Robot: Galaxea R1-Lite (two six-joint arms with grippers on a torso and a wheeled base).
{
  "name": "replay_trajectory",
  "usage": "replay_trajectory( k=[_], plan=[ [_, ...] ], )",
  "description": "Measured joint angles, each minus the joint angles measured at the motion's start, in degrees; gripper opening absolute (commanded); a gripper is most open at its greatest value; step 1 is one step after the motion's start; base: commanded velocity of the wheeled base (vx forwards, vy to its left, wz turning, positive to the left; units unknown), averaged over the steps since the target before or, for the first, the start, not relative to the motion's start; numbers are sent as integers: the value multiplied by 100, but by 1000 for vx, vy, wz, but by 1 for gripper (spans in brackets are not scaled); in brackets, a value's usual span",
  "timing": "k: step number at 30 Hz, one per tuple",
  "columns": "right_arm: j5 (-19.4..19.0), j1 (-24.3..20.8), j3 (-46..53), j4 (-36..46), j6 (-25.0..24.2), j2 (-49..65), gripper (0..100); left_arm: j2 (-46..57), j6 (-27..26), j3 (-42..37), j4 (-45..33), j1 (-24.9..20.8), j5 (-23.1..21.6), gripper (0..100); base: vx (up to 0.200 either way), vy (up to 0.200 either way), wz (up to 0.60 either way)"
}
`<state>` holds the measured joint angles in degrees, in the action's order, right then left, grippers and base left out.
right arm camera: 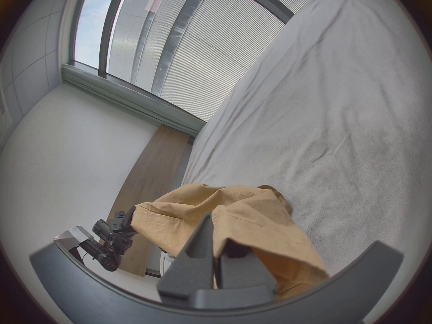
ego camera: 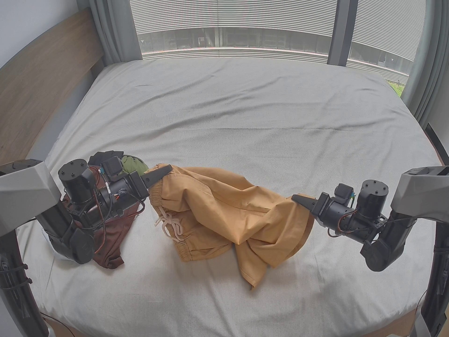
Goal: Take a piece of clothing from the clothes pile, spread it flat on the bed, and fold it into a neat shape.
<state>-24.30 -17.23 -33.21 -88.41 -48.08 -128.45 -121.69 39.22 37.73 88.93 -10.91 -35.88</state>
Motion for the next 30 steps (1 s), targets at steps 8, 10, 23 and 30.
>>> replay_trajectory(
  k=[8, 10, 23, 30],
  plan=[
    [-154, 282, 271, 20, 163, 539, 0, 330, 213, -5, -2, -11, 18, 0, 0, 0, 0],
    [-173, 336, 304, 20, 210, 627, 0, 427, 339, -11, -4, -11, 18, 0, 0, 0, 0],
    [-299, 590, 488, 143, 271, 1236, 0, 835, 553, -121, -2, 24, 22, 0, 0, 0, 0],
    [-302, 709, 492, 246, 377, 1562, 0, 1011, 569, -216, -2, 15, 5, 0, 0, 0, 0]
  ],
)
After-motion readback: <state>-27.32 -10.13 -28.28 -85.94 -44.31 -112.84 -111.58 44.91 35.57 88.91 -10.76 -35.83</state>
